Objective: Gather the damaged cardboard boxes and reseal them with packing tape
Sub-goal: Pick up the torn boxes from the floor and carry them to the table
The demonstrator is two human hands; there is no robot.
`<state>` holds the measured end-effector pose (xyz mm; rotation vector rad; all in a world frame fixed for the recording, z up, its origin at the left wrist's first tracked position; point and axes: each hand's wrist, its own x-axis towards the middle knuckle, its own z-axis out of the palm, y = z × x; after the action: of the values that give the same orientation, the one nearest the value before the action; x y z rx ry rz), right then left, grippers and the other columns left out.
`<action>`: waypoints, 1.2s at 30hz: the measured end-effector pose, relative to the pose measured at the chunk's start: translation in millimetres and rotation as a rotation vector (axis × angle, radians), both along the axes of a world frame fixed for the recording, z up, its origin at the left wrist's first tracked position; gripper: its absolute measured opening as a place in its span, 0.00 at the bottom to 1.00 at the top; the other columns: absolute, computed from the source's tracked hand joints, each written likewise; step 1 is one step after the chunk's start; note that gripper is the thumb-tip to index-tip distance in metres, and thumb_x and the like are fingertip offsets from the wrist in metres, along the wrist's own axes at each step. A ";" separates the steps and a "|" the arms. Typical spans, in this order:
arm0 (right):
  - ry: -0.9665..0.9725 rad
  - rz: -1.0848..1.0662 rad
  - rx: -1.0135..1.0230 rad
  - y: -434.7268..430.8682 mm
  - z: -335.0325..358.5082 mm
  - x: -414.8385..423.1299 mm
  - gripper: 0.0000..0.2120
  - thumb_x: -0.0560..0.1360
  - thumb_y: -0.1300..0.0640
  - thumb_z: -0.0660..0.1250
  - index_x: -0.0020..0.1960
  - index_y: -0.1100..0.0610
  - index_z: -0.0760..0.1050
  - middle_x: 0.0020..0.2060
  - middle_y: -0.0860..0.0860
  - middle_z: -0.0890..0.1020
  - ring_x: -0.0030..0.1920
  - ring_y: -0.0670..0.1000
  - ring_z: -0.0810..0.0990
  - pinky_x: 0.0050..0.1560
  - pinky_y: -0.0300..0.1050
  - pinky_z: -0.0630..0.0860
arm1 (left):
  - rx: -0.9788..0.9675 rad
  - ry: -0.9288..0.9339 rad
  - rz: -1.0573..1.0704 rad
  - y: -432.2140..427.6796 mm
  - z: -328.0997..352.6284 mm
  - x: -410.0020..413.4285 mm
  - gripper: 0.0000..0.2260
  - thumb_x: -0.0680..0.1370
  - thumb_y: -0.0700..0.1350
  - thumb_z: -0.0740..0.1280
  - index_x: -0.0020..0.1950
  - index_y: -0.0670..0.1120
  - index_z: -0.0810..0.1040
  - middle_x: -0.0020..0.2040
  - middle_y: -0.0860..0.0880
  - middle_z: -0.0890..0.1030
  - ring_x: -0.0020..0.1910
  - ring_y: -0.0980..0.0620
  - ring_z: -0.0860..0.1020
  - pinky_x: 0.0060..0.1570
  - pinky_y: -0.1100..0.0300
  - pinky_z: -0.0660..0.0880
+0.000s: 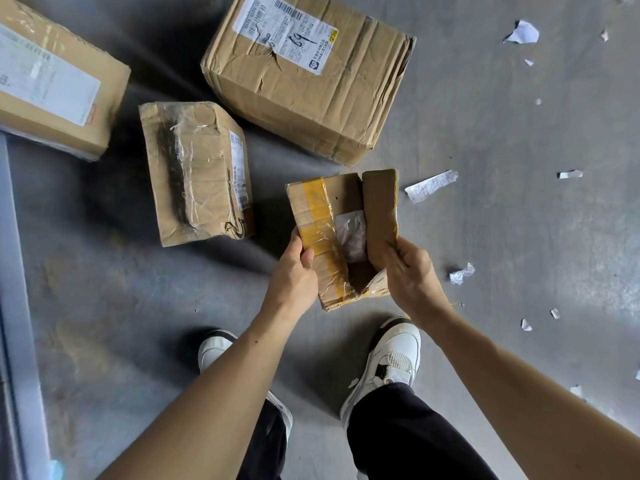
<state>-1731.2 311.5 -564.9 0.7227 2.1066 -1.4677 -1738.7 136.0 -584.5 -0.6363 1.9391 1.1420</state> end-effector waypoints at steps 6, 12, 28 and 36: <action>0.011 0.063 0.101 -1.5 -2.2 2.2 0.14 0.83 0.59 0.59 0.38 0.56 0.71 0.24 0.40 0.70 0.25 0.43 0.68 0.27 0.33 0.61 | 0.025 -0.020 0.022 -0.4 -0.2 -1.9 0.22 0.85 0.50 0.53 0.80 0.58 0.55 0.67 0.51 0.75 0.61 0.49 0.78 0.57 0.47 0.80; 0.290 0.194 0.439 -8.1 -3.9 7.8 0.24 0.82 0.53 0.61 0.77 0.50 0.64 0.63 0.54 0.76 0.58 0.55 0.77 0.55 0.50 0.76 | 0.331 -0.010 -0.010 7.6 7.4 -7.8 0.24 0.85 0.46 0.56 0.78 0.65 0.55 0.70 0.59 0.68 0.68 0.55 0.71 0.64 0.47 0.75; 0.279 0.443 0.325 -120.3 24.7 -60.8 0.20 0.81 0.48 0.62 0.70 0.57 0.71 0.65 0.53 0.77 0.65 0.54 0.73 0.65 0.49 0.72 | -0.401 0.749 0.037 -143.1 39.3 -68.7 0.13 0.79 0.35 0.66 0.63 0.41 0.77 0.60 0.46 0.77 0.59 0.47 0.77 0.58 0.61 0.74; 0.031 0.296 0.099 -212.4 -15.2 -104.0 0.36 0.74 0.40 0.71 0.75 0.51 0.59 0.69 0.54 0.73 0.67 0.56 0.73 0.66 0.56 0.74 | -0.407 0.556 -0.067 -181.3 -4.1 -77.7 0.33 0.77 0.45 0.72 0.78 0.42 0.62 0.71 0.40 0.70 0.70 0.43 0.70 0.64 0.51 0.72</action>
<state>-1835.2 99.1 -580.1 0.4022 2.2107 -1.2294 -1816.5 -45.3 -588.5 -0.4844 2.6884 0.9500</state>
